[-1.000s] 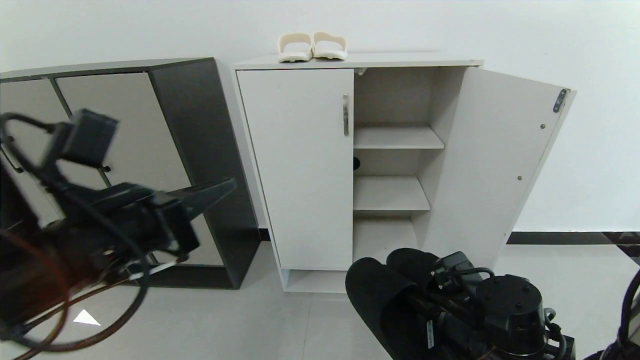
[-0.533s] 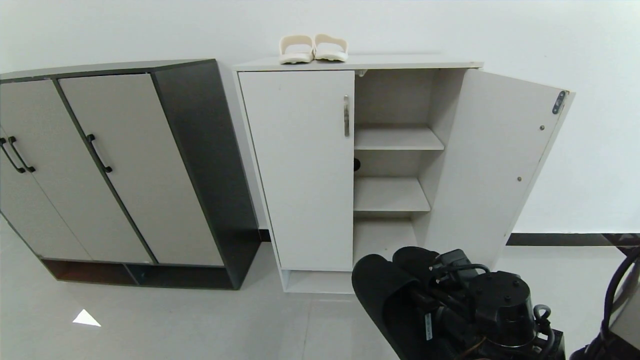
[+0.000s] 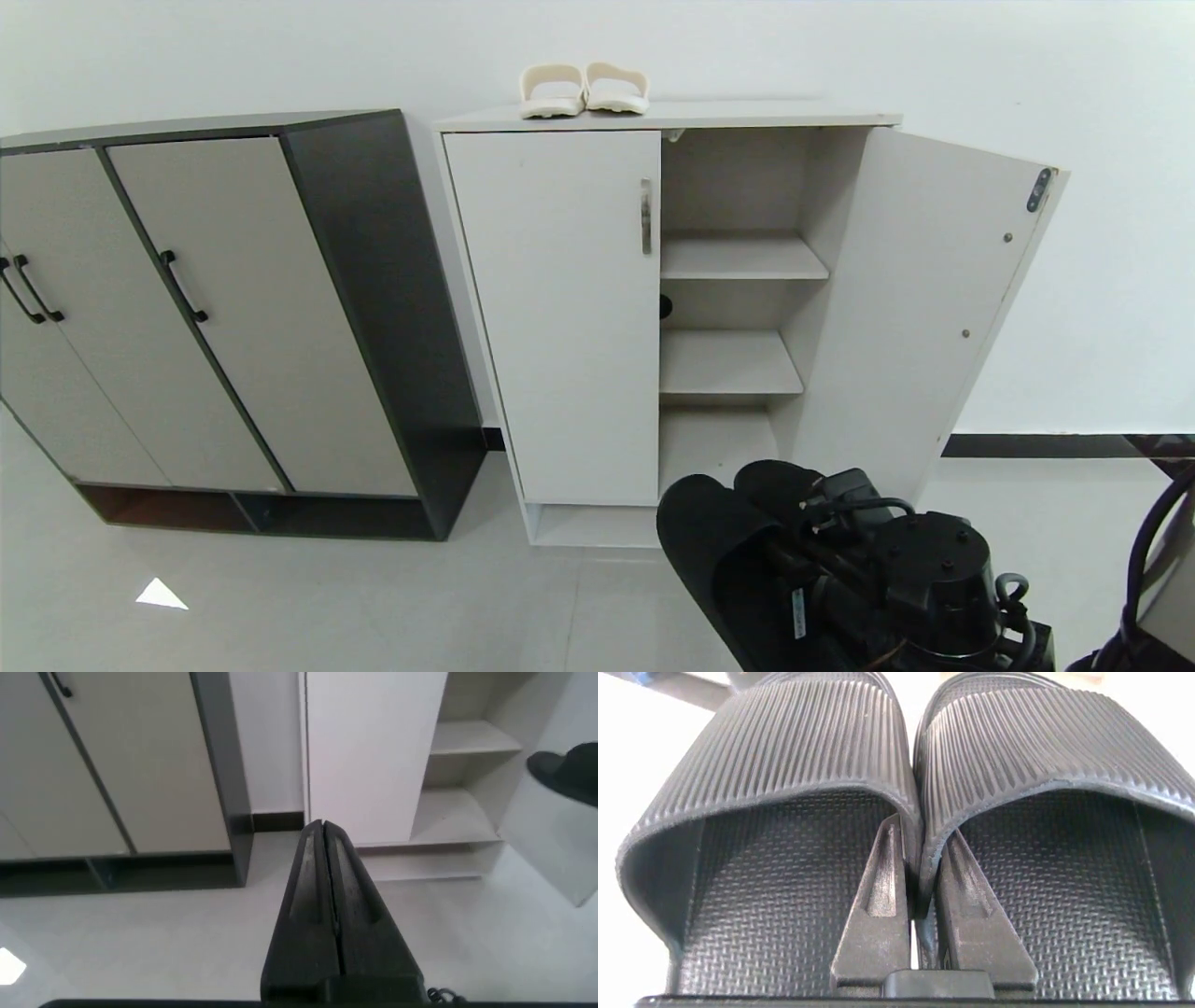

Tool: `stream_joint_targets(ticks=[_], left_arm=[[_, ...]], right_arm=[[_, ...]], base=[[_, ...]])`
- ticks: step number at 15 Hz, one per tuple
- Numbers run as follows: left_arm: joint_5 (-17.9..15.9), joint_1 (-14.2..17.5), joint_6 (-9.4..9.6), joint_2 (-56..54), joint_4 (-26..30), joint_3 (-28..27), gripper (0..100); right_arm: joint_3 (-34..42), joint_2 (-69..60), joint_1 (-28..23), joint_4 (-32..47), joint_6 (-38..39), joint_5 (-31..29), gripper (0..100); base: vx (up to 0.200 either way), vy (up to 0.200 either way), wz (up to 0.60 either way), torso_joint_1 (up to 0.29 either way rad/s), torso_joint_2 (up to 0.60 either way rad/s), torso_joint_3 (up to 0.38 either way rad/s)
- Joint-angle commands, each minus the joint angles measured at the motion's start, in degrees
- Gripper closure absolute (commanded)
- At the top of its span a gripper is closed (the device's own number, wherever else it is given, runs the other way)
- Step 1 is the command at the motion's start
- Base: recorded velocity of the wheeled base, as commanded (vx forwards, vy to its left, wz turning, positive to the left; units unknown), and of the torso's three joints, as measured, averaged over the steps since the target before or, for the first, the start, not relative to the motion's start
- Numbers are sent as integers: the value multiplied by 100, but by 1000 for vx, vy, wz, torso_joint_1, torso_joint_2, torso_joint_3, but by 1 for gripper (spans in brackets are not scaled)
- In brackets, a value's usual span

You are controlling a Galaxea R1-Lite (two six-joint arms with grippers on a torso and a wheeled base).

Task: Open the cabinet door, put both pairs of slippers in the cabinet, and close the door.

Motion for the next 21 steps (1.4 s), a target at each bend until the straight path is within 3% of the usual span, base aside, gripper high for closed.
stream_joint_targets(ticks=[1, 2, 4, 7, 10, 17, 21], left_arm=[[-13, 7, -108, -66, -12, 18, 100], [-13, 7, -222, -66, -12, 18, 100], [-4, 7, 15, -66, -12, 18, 100], [-13, 7, -11, -66, -12, 18, 100], [-13, 7, -11, -66, -12, 18, 100], [-21, 7, -2, -66, -12, 18, 100], [-21, 7, -2, -66, -12, 18, 100]], right_arm=[[-177, 77, 66, 27, -5, -265, 100], [-414, 208, 75, 35, -5, -722, 100], [-968, 455, 75, 62, -5, -1390, 100], [-2383, 683, -40, 976, 3, -1944, 100], [-3446, 1193, -215, 1336, 12, -2427, 100], [-3508, 1413, -198, 1310, 109, -2445, 100], [-3516, 1474, -180, 1310, 100, -2480, 100]], base=[[0, 0, 0, 0, 0, 0], [0, 0, 0, 0, 0, 0], [0, 0, 0, 0, 0, 0], [0, 0, 0, 0, 0, 0], [0, 0, 0, 0, 0, 0], [0, -171, 0, 2, 1, 3], [0, 0, 0, 0, 0, 0]])
